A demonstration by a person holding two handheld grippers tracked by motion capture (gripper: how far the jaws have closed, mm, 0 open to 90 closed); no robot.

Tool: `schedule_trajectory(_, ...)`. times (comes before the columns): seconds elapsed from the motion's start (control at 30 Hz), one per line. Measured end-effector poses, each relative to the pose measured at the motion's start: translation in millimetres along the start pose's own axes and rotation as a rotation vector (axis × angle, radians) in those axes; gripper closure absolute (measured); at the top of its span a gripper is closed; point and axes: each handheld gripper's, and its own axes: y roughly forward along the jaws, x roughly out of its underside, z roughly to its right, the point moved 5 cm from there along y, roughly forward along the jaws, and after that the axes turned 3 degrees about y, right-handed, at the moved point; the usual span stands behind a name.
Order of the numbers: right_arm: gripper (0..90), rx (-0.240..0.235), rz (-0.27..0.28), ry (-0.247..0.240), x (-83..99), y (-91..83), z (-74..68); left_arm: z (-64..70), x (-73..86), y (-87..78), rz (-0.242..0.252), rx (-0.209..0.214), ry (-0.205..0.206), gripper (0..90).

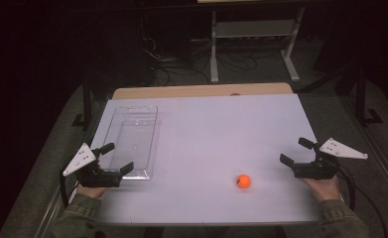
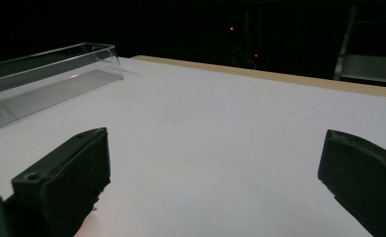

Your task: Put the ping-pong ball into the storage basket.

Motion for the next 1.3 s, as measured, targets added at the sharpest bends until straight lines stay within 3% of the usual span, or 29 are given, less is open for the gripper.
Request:
schedule_trajectory(0.53,0.0,-0.011,-0.010,-0.004,0.9,4.2,-3.6,0.6,-13.7,4.2,-0.038,0.018,0.046,0.0)
schedule_trajectory(0.77,0.0,-0.010,-0.003,-0.005,-0.1,3.5,-3.1,1.9,-27.5,5.6,-0.055,0.025,0.092,0.0)
schedule_trajectory(1.3,0.0,-0.006,0.003,-0.010,-2.0,1.8,-1.9,14.2,-53.7,19.2,-0.099,0.082,0.153,0.0)
